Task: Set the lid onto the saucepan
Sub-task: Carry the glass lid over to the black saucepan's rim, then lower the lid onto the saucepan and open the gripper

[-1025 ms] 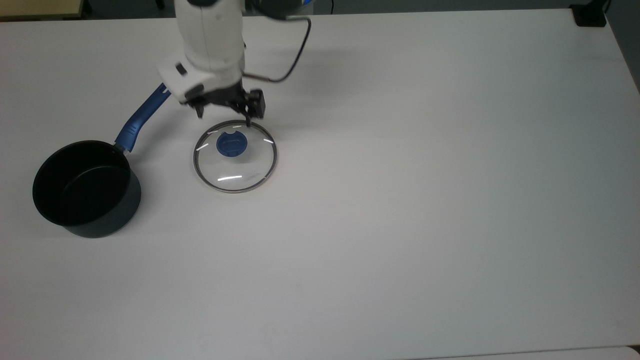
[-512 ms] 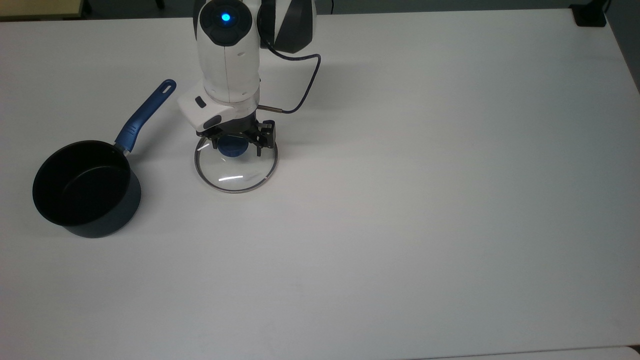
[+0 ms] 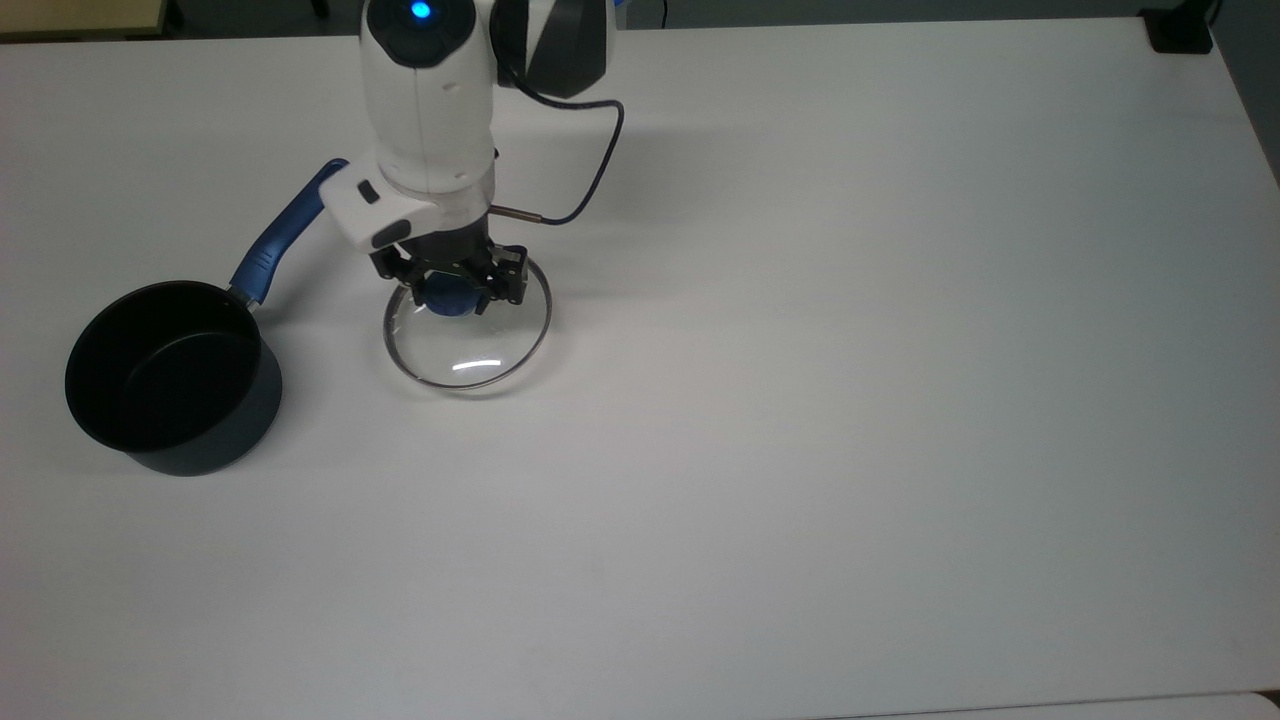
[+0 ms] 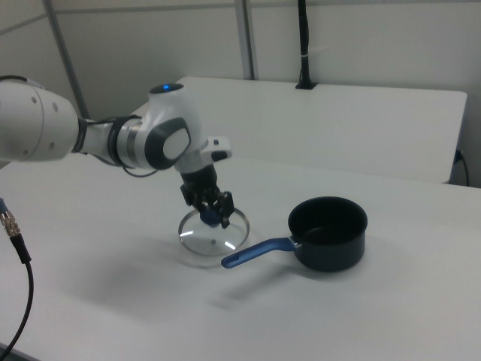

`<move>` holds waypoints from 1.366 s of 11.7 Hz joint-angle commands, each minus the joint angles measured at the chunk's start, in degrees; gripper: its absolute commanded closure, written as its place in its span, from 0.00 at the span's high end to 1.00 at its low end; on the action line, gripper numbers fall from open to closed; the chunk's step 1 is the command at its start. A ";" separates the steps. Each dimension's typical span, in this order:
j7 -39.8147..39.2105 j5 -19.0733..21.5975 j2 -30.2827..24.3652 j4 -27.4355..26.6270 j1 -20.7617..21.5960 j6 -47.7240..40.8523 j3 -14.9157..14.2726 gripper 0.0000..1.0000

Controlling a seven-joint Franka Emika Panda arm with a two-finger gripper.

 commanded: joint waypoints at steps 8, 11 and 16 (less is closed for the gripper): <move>-19.61 -0.49 9.96 28.24 -12.41 -5.34 -0.65 0.46; -20.86 -0.75 15.24 33.70 -15.06 -5.43 -0.65 0.46; -22.18 -2.50 16.39 33.36 -16.65 -5.52 -0.65 0.46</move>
